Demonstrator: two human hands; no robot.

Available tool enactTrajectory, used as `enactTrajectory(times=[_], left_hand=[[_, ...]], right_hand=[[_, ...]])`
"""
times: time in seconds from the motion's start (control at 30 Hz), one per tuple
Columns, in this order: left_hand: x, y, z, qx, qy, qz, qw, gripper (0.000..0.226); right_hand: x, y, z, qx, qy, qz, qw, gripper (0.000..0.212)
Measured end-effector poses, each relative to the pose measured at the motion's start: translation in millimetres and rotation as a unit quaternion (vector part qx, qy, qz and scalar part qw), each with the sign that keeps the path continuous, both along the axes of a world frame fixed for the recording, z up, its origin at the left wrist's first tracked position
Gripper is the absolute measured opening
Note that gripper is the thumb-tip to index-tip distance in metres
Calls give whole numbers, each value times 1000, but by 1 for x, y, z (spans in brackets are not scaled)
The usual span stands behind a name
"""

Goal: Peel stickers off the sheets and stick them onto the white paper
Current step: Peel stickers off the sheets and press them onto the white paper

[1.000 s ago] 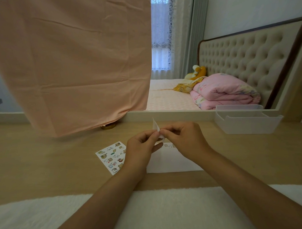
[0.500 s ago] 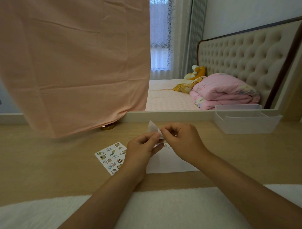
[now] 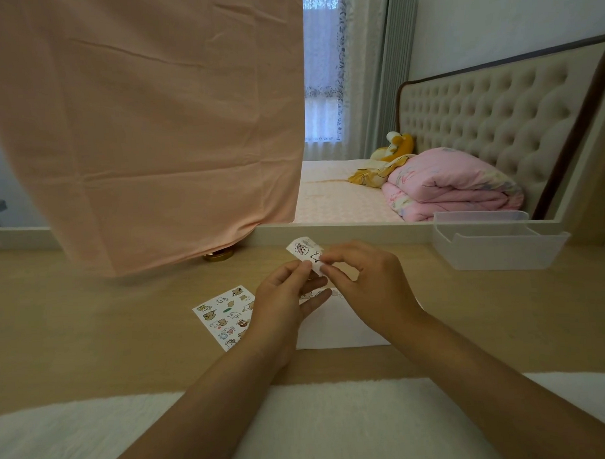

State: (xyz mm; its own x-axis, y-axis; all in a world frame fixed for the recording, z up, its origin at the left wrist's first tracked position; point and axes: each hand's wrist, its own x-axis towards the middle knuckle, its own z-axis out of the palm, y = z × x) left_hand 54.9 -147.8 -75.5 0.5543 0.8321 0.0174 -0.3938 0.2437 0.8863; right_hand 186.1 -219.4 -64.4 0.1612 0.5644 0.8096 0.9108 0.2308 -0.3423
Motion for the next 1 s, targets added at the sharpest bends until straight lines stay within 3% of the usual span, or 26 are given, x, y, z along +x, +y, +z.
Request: enactTrajectory(times=[0.2, 0.5, 0.63, 0.8, 1.0], left_hand=[[-1, -3, 0, 77, 46, 27, 996, 21], [-8, 4, 0, 293, 152, 116, 937, 14], [-8, 1, 1, 297, 143, 120, 936, 13], [-7, -2, 3, 285, 133, 115, 942, 13], [-8, 1, 2, 315, 134, 105, 934, 14]], right_hand=[[1, 0, 4, -50, -41, -9, 998, 11], [0, -3, 11, -107, -50, 10, 993, 18], [-2, -5, 13, -107, -5, 25, 994, 28], [-3, -4, 11, -92, 25, 30, 995, 11], [-5, -4, 12, -112, 77, 17, 991, 12]])
